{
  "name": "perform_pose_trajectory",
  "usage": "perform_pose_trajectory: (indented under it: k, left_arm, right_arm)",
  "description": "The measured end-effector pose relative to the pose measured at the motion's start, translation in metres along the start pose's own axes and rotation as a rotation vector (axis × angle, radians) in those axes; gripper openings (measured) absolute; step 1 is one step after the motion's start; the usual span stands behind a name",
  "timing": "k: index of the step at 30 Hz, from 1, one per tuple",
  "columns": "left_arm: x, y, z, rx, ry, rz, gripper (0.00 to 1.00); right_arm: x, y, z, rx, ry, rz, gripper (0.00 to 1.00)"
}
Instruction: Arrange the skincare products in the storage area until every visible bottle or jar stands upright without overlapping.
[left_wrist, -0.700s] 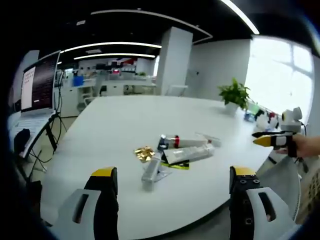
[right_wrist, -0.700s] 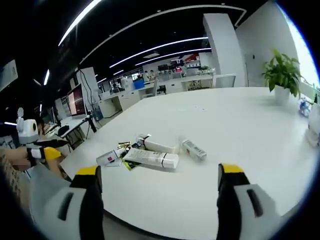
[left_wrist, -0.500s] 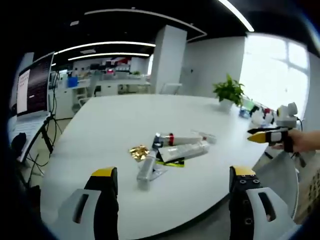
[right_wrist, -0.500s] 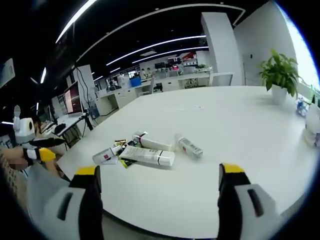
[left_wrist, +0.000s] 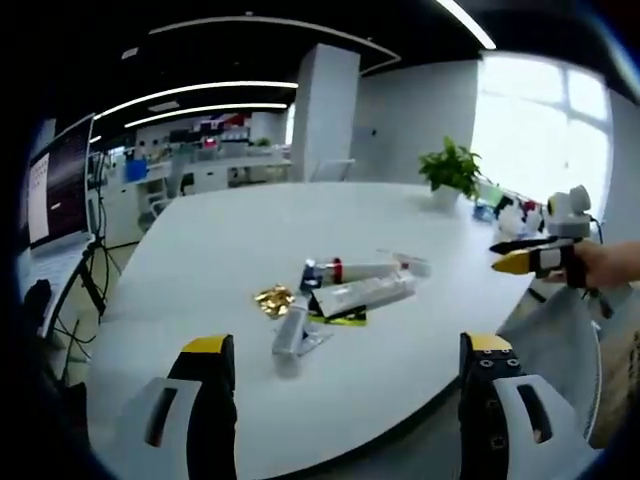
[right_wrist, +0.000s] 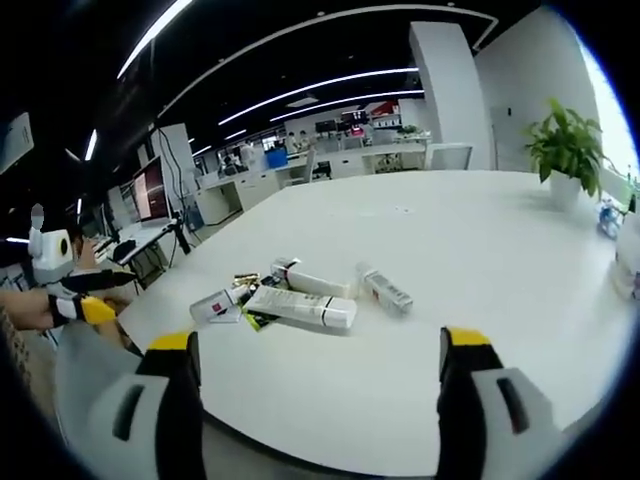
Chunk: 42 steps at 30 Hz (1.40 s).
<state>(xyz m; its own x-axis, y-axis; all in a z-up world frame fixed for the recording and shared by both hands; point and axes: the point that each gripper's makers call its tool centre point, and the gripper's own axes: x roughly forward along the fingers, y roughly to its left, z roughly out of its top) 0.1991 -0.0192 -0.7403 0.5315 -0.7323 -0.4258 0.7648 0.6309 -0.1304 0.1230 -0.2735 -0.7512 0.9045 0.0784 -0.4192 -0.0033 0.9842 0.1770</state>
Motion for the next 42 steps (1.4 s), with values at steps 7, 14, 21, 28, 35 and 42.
perform_pose_trajectory:
  k: [7,14,21,28,35,42]
  left_arm:
    - [0.002,0.008,-0.002,-0.079,0.011,0.02,0.91]
    - [0.002,0.008,-0.001,-0.104,0.024,0.044,0.91]
    - [0.0,0.01,0.001,-0.128,0.017,0.073,0.9]
    - [0.002,0.01,-0.001,-0.115,0.041,0.08,0.89]
    - [0.005,0.002,-0.005,-0.086,0.074,0.046,0.89]
    - [0.005,0.003,-0.005,-0.083,0.073,0.041,0.88]
  right_arm:
    - [0.002,0.006,-0.002,0.015,0.013,0.044,0.99]
    - [0.002,0.01,-0.004,0.024,0.034,0.079,0.99]
    - [0.001,0.009,-0.007,0.035,0.044,0.091,0.99]
    - [0.002,0.013,-0.007,0.027,0.048,0.113,0.97]
    - [0.003,0.008,-0.007,0.02,0.047,0.083,0.96]
    - [0.004,0.01,-0.007,-0.01,0.061,0.087,0.95]
